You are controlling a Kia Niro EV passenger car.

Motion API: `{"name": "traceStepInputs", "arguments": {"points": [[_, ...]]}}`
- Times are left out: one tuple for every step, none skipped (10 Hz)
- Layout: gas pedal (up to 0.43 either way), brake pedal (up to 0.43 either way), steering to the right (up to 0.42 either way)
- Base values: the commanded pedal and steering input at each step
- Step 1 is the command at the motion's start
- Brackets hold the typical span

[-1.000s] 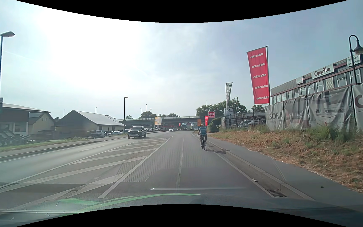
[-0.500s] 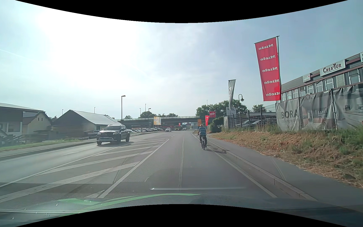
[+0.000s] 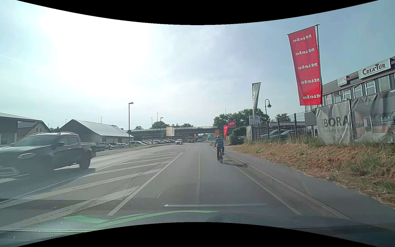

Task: Follow the waypoints while adhering to traffic rules and regulations

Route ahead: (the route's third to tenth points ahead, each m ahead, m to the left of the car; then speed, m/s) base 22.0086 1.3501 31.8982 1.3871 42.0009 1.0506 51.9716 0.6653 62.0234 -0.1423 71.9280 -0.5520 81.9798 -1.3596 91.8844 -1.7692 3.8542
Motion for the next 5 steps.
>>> {"name": "traceStepInputs", "arguments": {"points": [[0.098, 0.000, 0.000], [0.098, 0.000, 0.000], [0.098, 0.000, 0.000], [0.098, 0.000, 0.000], [0.098, 0.000, 0.000]]}}
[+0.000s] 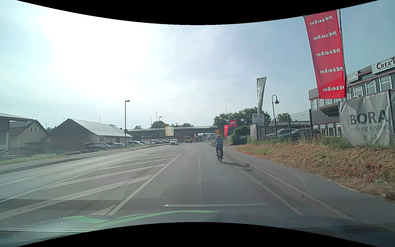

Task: Follow the waypoints while adhering to traffic rules and regulations

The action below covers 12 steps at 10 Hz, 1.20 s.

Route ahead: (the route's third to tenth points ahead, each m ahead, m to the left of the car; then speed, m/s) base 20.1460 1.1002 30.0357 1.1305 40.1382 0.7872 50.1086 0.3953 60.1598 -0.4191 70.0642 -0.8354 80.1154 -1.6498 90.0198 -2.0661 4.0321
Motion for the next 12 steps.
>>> {"name": "traceStepInputs", "arguments": {"points": [[0.079, 0.000, 0.000], [0.079, 0.000, 0.000], [0.059, 0.000, 0.000], [0.059, 0.000, 0.000], [0.059, 0.000, 0.000], [0.059, 0.000, 0.000], [0.059, 0.000, 0.000], [0.059, 0.000, 0.000], [0.047, 0.000, 0.000], [0.047, 0.000, 0.000], [0.047, 0.000, 0.000], [0.067, 0.000, 0.000]]}}
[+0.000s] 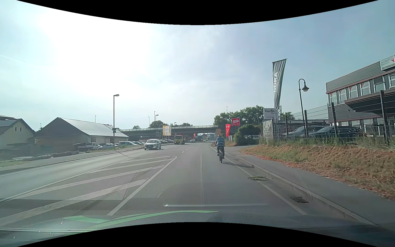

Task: Follow the waypoints while adhering to traffic rules and regulations

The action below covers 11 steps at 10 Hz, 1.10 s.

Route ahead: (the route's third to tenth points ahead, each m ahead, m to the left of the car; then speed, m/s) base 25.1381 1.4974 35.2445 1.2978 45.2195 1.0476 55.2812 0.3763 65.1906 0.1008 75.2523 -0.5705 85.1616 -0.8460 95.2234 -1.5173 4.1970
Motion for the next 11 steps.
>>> {"name": "traceStepInputs", "arguments": {"points": [[0.098, 0.000, 0.000], [0.118, 0.000, 0.000], [0.118, 0.000, -0.001], [0.118, 0.000, -0.001], [0.130, 0.000, -0.001], [0.130, 0.000, -0.002], [0.138, 0.000, -0.003], [0.138, 0.000, -0.006], [0.157, 0.000, -0.007], [0.169, 0.000, -0.007], [0.169, 0.000, -0.007]]}}
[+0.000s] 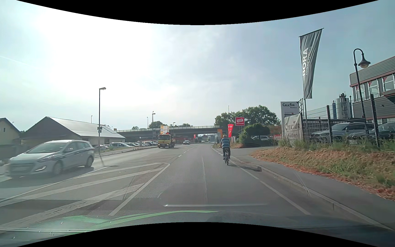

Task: Follow the waypoints while adhering to traffic rules and regulations

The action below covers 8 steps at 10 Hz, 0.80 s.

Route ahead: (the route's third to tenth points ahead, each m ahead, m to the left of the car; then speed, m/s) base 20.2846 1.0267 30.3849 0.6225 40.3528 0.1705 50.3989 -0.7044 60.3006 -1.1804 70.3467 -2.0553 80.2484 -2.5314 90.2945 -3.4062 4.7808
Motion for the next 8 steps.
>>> {"name": "traceStepInputs", "arguments": {"points": [[0.197, 0.000, -0.006], [0.240, 0.000, -0.010], [0.240, 0.000, -0.012], [0.260, 0.000, -0.011], [0.268, 0.000, -0.011], [0.280, 0.000, -0.012], [0.280, 0.000, -0.012], [0.280, 0.000, -0.015]]}}
